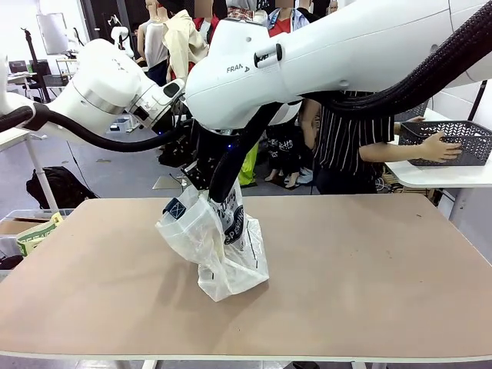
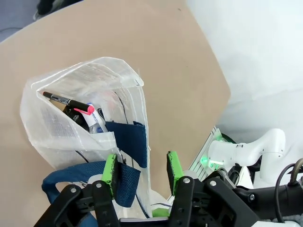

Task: Transfer purchased items from the store into the shopping bag.
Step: Move the Reusable shopping bag to the right side of the table.

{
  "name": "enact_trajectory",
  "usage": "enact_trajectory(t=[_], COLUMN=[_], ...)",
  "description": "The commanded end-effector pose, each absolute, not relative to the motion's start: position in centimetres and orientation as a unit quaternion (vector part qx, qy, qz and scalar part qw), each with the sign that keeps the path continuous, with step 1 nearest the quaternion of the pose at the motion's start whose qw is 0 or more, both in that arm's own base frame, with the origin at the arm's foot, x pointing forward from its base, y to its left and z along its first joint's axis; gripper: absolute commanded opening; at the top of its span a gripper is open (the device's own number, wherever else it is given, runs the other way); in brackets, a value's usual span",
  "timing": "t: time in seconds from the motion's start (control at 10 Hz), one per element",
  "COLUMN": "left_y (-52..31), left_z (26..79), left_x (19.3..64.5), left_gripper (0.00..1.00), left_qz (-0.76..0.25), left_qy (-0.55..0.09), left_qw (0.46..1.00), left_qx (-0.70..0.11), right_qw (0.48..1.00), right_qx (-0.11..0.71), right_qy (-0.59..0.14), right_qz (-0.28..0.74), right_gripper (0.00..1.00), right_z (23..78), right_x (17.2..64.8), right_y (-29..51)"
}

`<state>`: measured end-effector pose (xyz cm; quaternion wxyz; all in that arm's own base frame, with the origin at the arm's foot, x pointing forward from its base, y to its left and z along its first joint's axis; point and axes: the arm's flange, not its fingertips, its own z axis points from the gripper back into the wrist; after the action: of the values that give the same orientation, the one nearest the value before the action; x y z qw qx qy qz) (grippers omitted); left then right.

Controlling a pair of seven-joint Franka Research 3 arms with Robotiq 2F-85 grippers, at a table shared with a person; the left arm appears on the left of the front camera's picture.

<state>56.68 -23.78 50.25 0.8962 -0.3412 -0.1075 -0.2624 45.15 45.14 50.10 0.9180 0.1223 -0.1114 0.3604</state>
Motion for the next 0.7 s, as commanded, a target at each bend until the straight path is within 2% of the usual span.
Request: enact_trajectory(t=[0.0,0.6], left_y=[-23.89,-24.43], left_z=[50.18,49.72], left_x=[57.16,57.58], left_gripper=[0.54,0.54], left_qz=[-0.252,-0.241], left_qy=[-0.111,-0.108], left_qw=[0.903,0.911], left_qx=[-0.330,-0.316], right_qw=[0.920,0.921], right_qx=[0.116,0.114], right_qy=[-0.103,-0.105], right_qz=[0.360,0.358], right_gripper=[0.00,0.00], right_z=[50.25,50.41], right_x=[45.15,45.05], right_y=[45.84,45.73])
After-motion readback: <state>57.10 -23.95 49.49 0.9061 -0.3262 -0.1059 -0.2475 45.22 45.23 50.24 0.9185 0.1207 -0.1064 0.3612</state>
